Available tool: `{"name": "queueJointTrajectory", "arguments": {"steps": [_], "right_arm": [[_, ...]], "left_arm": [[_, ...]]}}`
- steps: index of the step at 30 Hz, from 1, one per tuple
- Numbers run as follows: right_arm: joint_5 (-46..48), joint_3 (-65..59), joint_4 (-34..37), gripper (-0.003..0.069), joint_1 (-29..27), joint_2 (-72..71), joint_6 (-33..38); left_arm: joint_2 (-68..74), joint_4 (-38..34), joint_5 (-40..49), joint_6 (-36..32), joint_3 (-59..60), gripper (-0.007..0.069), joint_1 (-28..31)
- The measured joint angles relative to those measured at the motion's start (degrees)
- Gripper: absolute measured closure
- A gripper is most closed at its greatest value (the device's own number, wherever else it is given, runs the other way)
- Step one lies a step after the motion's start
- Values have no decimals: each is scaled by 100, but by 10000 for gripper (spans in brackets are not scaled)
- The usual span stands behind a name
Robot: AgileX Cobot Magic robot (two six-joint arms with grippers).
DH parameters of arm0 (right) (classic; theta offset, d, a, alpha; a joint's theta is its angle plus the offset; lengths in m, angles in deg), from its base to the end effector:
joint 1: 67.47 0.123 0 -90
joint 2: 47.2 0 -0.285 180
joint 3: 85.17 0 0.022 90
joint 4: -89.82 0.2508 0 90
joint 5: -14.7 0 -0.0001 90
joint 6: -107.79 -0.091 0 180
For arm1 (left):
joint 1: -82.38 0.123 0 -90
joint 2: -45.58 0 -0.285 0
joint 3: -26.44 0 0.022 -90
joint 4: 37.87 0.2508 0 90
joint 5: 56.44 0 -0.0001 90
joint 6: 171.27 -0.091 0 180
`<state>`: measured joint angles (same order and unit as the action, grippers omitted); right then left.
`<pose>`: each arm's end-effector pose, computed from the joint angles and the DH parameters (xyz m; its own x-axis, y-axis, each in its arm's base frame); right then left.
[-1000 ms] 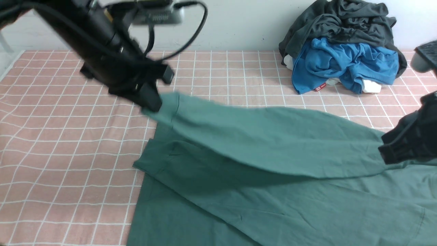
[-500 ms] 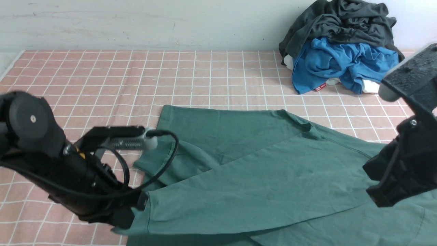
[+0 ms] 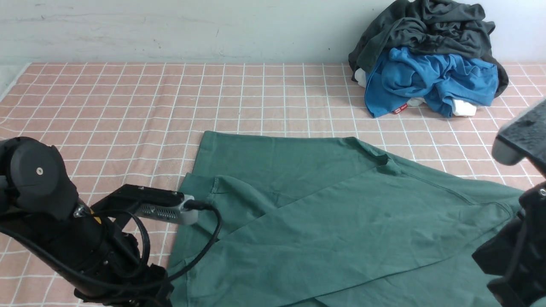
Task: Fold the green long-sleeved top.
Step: Use both arms simultaneously to clamp the lower edge of the clothing fabric
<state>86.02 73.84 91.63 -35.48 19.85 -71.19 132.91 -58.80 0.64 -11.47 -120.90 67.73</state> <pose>0.1434 0.0928 0.3309 -0.7895 -0.5022 -0.3528 -0.5446 0.8383 0.0253 0.2079 -0.0826 0.2149 -0.9147 0.3841 -0.1257 0.4042 0.8697 -0.2834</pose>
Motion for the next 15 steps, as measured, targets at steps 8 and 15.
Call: {"name": "queueJointTrajectory", "arguments": {"steps": [8, 15], "right_arm": [[58, -406, 41, 673, 0, -701, 177], [58, -563, -20, 673, 0, -751, 198]], "left_arm": [[-530, 556, 397, -897, 368, 198, -2425], [-206, 1383, -414, -1168, 1200, 198, -4047]]}}
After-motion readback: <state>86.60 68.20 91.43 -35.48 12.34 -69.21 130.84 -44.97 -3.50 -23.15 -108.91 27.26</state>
